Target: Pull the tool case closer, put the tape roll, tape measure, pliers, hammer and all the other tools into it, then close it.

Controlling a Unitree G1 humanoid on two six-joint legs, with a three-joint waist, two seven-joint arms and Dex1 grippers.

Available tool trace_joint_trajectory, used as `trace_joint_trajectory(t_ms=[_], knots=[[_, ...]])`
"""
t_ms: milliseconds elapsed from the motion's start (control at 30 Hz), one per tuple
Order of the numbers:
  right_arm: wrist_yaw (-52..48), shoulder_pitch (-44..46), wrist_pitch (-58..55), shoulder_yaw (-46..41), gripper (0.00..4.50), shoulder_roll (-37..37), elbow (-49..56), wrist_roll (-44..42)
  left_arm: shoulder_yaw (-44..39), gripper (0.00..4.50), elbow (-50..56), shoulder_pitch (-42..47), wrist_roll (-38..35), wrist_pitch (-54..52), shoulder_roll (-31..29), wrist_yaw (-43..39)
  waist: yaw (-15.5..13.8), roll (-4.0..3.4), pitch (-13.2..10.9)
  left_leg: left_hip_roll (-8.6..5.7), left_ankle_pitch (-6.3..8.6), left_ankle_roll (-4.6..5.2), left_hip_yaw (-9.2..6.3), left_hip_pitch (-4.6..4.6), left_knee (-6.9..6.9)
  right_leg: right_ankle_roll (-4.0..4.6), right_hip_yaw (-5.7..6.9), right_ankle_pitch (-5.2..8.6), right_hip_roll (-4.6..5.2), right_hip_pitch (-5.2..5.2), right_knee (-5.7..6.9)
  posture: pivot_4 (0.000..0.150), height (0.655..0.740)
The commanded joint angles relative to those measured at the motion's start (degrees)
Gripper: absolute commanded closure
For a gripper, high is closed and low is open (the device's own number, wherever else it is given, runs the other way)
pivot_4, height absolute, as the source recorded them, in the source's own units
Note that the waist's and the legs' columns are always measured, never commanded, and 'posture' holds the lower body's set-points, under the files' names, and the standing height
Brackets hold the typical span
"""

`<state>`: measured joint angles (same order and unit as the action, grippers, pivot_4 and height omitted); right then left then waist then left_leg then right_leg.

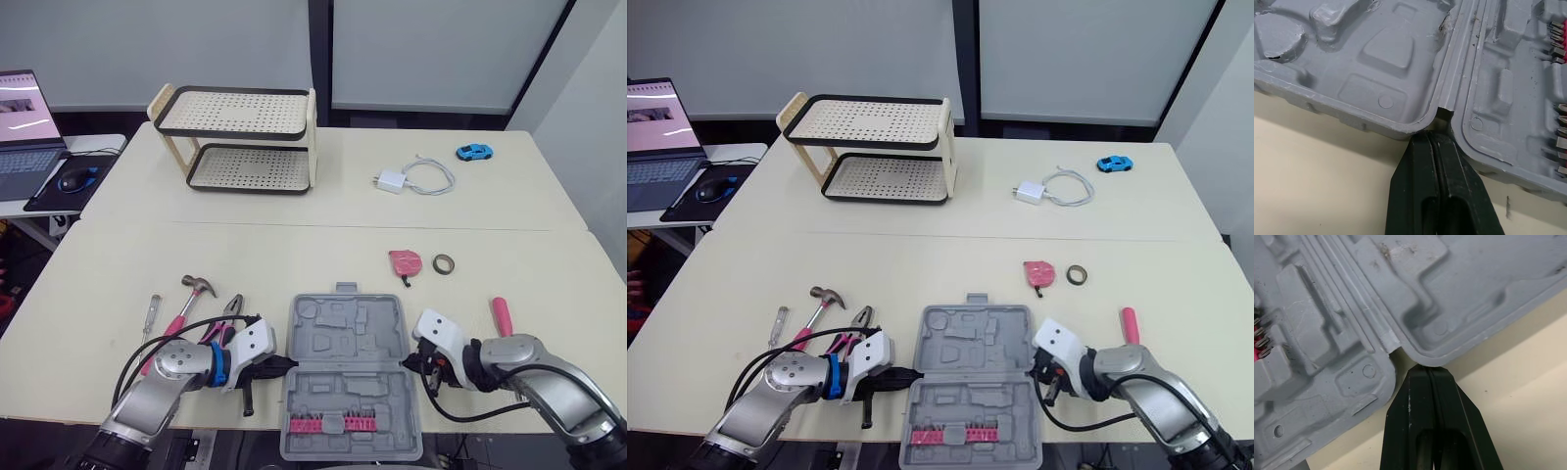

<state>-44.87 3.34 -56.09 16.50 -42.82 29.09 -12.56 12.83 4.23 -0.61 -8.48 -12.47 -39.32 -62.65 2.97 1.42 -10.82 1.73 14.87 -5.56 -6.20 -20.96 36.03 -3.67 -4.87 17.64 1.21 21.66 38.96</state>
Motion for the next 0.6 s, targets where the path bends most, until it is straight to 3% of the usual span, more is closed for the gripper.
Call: trace_joint_trajectory(t_ms=[33, 300, 433, 600], knots=[[0.37, -1.15, 0.68, -3.34, 4.48, -2.3, 2.27, -0.64, -2.04, 4.5, 0.9, -1.39, -0.4, -0.98, -2.24, 0.29, 0.0, 0.0, 0.0, 0.0, 0.0, 0.0, 0.0, 0.0, 0.0, 0.0, 0.0, 0.0, 0.0, 0.01, 0.0, 0.15, 0.735], [-1.62, -11.51, 11.76, -16.46, 4.48, -9.03, 6.38, -0.62, -12.78, 4.5, 2.72, -4.84, -6.99, 0.12, -8.55, -2.29, -0.11, 0.01, -0.01, 0.02, 0.0, 0.0, 0.02, -0.07, -0.01, -0.07, 0.0, 0.04, 0.0, 0.07, -0.01, 0.15, 0.735], [-5.44, -20.57, 22.45, -33.18, 4.48, -8.22, 6.92, -2.67, -26.93, 4.5, 0.8, -7.42, -13.16, -2.14, -10.71, -0.76, -0.31, 0.03, -0.03, 0.02, 0.0, 0.0, 0.02, -0.11, -0.02, -0.23, 0.0, 0.14, 0.01, 0.07, -0.04, 0.15, 0.735], [-9.67, -26.62, 31.14, -47.4, 4.48, -6.82, 1.91, -4.46, -38.2, 4.5, -7.07, -9.69, -14.7, -3.97, -12.85, 1.0, -0.11, 0.05, -0.03, 0.05, 0.0, 0.0, 0.09, -0.03, -0.02, -0.24, -0.05, 0.15, -0.01, 0.03, -0.04, 0.15, 0.735]])
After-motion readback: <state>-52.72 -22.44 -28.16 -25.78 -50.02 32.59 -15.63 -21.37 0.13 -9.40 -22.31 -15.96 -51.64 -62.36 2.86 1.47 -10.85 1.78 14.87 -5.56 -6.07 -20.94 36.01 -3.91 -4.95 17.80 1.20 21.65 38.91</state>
